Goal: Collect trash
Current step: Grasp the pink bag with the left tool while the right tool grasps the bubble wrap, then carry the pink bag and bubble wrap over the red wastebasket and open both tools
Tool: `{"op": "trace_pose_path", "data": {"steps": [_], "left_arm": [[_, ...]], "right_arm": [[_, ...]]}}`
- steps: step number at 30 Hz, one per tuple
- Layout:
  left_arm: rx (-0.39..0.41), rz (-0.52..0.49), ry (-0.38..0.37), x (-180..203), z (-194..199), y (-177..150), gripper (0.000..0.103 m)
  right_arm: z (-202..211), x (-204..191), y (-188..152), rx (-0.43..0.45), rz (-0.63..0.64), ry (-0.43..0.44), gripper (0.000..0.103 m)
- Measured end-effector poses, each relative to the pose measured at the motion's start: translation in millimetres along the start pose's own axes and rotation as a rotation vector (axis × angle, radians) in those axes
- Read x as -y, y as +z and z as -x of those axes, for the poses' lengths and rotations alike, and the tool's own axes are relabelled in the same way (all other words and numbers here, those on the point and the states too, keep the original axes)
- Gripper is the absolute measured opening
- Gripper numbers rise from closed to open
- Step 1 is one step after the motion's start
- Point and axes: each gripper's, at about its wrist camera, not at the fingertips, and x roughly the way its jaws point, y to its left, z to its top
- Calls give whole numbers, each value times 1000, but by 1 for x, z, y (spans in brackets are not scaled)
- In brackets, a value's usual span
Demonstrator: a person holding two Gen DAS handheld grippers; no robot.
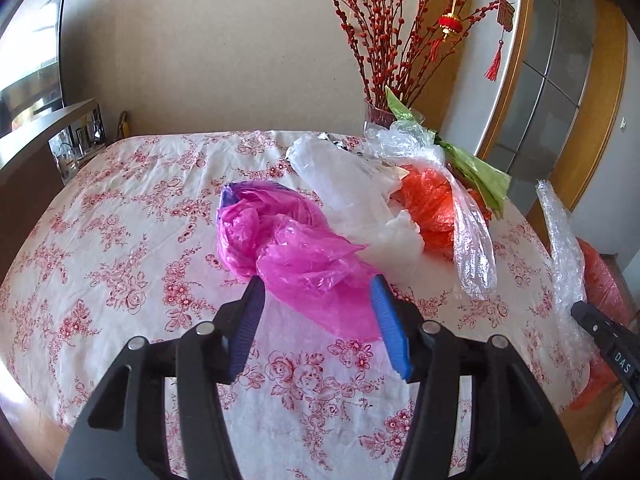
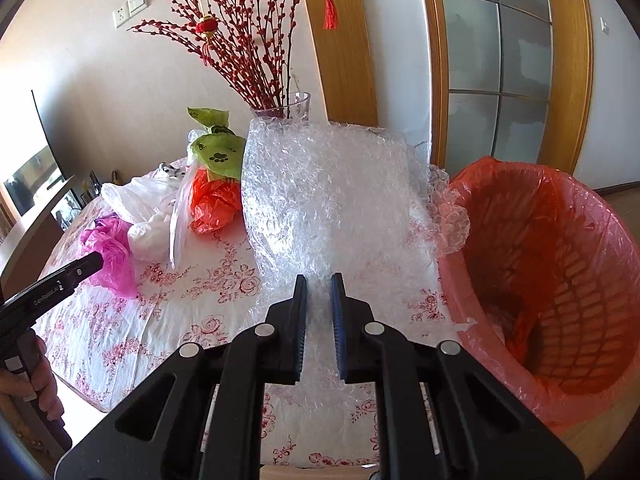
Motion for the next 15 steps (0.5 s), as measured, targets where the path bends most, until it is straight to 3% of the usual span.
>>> {"op": "trace_pose_path", "data": {"steps": [2, 3, 4, 5, 6, 8, 15], "left_arm": [[-25, 11, 14, 2, -9, 2, 53], [-35, 18, 15, 2, -14, 2, 46], [-43, 22, 18, 3, -17, 2, 38], [-49, 23, 20, 4, -20, 2, 20], [-56, 27, 14, 3, -23, 2, 11], [-52, 29, 8, 1, -23, 1, 5], [54, -30, 39, -7, 13, 5, 4]], "right_arm": [[0, 0, 0, -1, -3, 1, 13], [0, 0, 0, -1, -5, 1, 13], [1, -1, -1, -1, -5, 1, 13], [1, -1, -1, -1, -4, 2, 13], [2, -1, -1, 1, -2, 3, 13], [5, -2, -2, 7, 4, 4, 13], [21, 1, 1, 46, 5, 7, 13]]}}
